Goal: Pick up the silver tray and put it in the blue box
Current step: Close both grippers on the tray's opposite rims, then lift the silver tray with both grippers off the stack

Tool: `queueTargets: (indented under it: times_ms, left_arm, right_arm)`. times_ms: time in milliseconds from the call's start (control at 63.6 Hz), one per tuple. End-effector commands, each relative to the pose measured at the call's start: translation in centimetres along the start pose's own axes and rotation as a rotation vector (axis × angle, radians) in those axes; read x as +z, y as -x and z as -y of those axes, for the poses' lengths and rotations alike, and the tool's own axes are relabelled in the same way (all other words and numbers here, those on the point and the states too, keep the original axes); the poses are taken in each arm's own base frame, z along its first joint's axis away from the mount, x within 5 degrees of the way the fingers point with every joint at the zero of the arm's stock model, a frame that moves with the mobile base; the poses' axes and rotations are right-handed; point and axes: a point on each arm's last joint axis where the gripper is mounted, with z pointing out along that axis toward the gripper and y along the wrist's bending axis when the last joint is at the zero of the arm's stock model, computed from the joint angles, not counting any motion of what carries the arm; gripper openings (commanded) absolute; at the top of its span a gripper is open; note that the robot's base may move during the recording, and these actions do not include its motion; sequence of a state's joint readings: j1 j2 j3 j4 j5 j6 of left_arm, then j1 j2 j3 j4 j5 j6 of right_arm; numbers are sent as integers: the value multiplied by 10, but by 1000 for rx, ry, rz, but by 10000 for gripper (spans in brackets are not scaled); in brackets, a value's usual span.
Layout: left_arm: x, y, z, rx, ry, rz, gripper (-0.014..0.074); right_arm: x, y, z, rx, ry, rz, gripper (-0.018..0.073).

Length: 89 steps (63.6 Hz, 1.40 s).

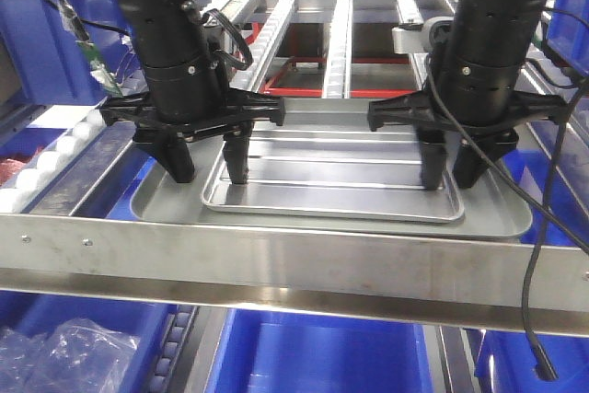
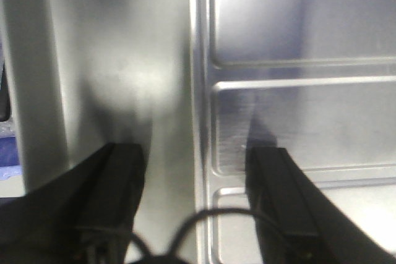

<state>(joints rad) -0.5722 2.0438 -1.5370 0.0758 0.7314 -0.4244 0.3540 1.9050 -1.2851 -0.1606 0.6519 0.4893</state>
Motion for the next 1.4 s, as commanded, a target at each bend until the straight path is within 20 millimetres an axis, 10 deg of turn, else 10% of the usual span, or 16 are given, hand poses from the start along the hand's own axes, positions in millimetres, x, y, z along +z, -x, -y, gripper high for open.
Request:
queueTargets:
  times_ms: [0, 173, 440, 817, 1383]
  left_arm:
    - [-21, 10, 4, -8, -31, 63, 214]
    - [-27, 17, 6, -9, -40, 87, -112]
    - [-61, 37, 6, 21, 24, 90, -97]
    - [-159, 34, -1, 31, 5, 176, -98]
    - [-224, -75, 2, 117, -87, 185, -97]
  right_arm:
    - [-21, 15, -1, -18, 28, 101, 155]
    - [-22, 16, 0, -32, 19, 109, 57]
    - [-54, 18, 5, -41, 6, 148, 57]
    - [-162, -2, 24, 0, 7, 232, 57]
    - [-230, -91, 35, -78, 80, 260, 57]
